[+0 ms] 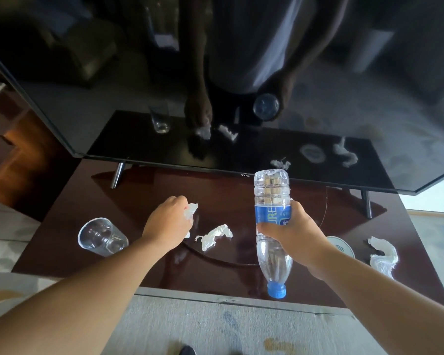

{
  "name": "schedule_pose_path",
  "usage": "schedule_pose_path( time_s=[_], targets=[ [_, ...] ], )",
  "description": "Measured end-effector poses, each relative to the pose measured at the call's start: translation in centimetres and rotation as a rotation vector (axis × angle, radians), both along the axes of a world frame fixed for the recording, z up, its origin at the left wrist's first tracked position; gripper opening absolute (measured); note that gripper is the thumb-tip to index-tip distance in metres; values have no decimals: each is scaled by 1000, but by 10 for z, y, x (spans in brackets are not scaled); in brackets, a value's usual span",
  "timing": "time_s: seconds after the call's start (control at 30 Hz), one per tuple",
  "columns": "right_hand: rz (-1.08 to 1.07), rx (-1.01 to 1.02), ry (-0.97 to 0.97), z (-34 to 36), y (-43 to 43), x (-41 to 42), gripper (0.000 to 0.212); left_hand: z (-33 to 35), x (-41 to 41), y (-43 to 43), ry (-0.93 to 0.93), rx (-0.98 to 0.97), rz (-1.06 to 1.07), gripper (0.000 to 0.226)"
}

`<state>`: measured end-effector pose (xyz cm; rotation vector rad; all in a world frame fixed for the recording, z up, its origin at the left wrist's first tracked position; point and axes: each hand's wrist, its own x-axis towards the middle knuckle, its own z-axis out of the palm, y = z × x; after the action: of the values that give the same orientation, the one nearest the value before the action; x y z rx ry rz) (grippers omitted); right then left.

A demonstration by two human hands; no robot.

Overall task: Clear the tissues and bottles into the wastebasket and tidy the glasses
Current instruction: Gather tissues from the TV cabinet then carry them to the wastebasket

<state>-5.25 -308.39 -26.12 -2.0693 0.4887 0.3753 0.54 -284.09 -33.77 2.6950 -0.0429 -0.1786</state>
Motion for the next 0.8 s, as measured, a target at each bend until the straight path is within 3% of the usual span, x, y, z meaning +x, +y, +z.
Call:
schedule_pose_path(
  time_s=[0.33, 0.8],
  targets=[
    [21, 28, -52, 22, 7, -7, 41, 37, -8, 21, -163, -150, 32, 15],
    [-6, 16, -99, 44, 5, -18, 48, 62, -22, 12, -102, -201, -26, 11]
  ],
)
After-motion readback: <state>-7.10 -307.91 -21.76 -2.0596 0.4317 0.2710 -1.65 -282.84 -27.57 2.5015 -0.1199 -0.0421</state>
